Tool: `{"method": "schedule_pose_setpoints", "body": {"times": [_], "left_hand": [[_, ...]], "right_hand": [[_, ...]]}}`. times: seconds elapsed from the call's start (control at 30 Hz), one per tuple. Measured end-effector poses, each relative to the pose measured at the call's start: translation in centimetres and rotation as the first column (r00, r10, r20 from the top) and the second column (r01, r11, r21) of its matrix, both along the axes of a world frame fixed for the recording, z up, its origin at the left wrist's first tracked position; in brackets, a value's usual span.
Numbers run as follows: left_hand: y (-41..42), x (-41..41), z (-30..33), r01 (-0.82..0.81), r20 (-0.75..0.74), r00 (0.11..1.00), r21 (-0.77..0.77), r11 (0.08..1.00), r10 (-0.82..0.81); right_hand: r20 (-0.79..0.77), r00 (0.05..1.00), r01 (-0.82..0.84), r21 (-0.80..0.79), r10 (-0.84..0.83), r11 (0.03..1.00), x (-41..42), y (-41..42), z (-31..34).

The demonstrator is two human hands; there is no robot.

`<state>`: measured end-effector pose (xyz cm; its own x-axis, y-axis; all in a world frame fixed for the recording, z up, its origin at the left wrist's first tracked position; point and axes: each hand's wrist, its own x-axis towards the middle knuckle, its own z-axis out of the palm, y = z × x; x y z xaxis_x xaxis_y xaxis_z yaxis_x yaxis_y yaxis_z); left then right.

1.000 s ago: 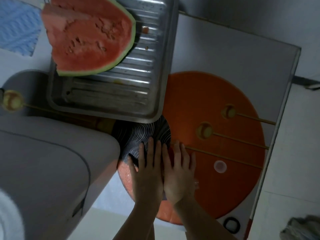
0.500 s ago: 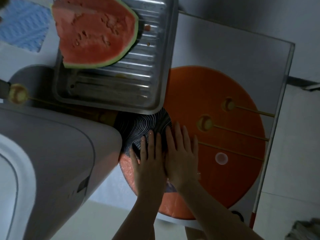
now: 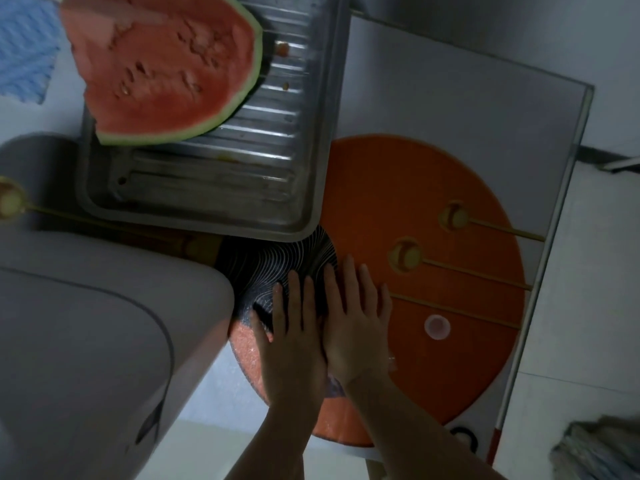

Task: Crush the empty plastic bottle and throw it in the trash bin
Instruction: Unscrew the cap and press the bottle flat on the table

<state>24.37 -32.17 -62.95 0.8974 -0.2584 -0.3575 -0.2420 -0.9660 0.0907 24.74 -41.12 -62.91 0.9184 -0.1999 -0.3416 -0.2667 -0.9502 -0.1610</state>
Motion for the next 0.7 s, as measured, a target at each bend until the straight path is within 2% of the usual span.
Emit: {"method": "schedule_pose_setpoints", "body": {"times": [0.23,0.47,0.63,0.7], "left_hand": [[-0.1,0.2,0.3,-0.002,-0.040,0.999,0.005,1.000,0.003],[-0.2,0.1,0.7,-0.020,-0.062,0.998,0.005,1.000,0.020],[0.7,0.3,1.3,-0.126,0.046,0.989,-0.208,0.970,0.138],[1.7,0.1,1.1,-0.170,0.056,0.981,-0.203,0.964,0.185]], "right_hand": [[-0.026,0.999,-0.021,-0.022,0.020,1.000,0.1,0.0,0.1],[0.020,0.999,-0.026,-0.016,0.026,1.000,-0.1,-0.1,0.1],[0.041,0.999,-0.026,0.005,0.026,1.000,-0.5,0.0,0.5],[0.028,0.999,-0.024,-0.007,0.024,1.000,-0.6,0.0,0.6]]}}
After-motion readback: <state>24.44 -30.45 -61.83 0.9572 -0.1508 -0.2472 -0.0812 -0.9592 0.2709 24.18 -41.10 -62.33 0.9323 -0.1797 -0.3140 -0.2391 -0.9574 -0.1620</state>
